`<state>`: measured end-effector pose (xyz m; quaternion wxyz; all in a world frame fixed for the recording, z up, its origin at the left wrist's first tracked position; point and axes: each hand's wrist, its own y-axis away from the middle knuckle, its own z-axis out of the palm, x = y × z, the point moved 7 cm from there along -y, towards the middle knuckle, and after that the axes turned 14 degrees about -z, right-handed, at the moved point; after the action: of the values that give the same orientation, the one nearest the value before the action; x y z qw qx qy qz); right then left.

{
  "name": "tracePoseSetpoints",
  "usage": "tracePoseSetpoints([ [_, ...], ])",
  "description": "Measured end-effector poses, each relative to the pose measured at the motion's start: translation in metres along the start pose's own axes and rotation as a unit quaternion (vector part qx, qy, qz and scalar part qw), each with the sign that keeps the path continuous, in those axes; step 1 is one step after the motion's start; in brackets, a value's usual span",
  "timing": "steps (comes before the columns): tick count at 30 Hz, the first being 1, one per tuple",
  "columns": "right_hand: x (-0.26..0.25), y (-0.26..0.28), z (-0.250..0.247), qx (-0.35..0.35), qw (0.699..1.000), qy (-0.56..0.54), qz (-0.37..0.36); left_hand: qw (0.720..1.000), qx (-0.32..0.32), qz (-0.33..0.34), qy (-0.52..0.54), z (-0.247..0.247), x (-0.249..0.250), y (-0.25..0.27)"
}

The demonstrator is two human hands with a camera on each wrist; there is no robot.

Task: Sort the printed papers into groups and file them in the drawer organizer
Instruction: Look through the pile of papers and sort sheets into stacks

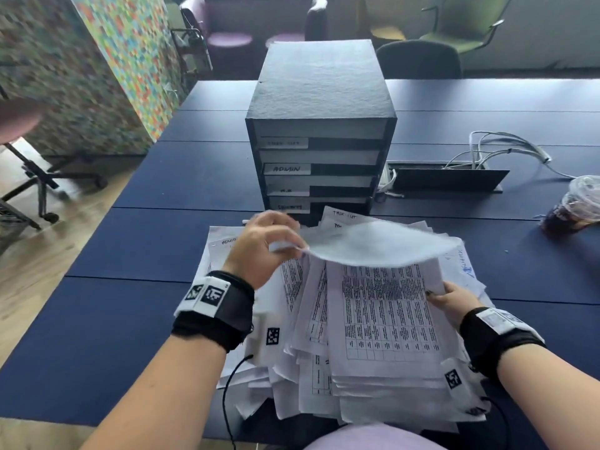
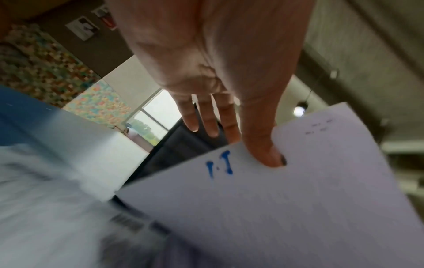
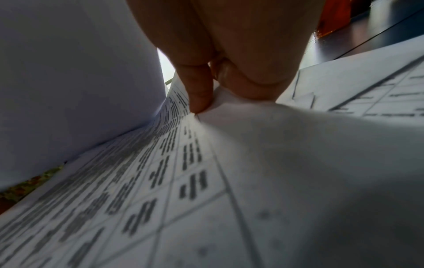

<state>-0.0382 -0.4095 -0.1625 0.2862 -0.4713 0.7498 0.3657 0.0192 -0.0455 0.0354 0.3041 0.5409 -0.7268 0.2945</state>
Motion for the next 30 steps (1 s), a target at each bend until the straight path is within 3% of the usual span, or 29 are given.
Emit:
tracePoseSetpoints([
  [3,0.002,0.001,-0.001,0.011,0.999,-0.050,0.012,0.991,-0.021,-0.118,-0.060,0.022,-0.053,0.006],
  [7,0.003,0.001,0.000,0.011,0.997,-0.081,0.010,0.964,-0.060,-0.260,0.012,0.033,-0.106,0.019],
  [9,0.004,0.000,0.002,0.006,0.995,-0.096,0.015,0.926,-0.078,-0.354,0.103,0.038,-0.128,0.028],
  [11,0.004,0.000,0.003,-0.003,0.995,-0.096,0.014,0.869,-0.071,-0.453,0.187,0.043,-0.142,0.040],
  [14,0.004,-0.001,0.003,-0.007,0.995,-0.097,0.012,0.809,-0.106,-0.525,0.242,0.051,-0.144,0.054],
  [19,0.006,-0.002,0.004,-0.006,0.992,-0.122,0.018,0.830,-0.180,-0.506,0.149,0.055,-0.143,0.057],
  [24,0.007,-0.002,0.005,-0.010,0.990,-0.140,0.027,0.893,-0.101,-0.438,0.028,0.038,-0.147,0.040],
  [30,-0.005,0.000,-0.001,0.014,0.977,-0.214,0.016,0.894,-0.046,-0.445,0.010,0.015,-0.142,0.022],
])
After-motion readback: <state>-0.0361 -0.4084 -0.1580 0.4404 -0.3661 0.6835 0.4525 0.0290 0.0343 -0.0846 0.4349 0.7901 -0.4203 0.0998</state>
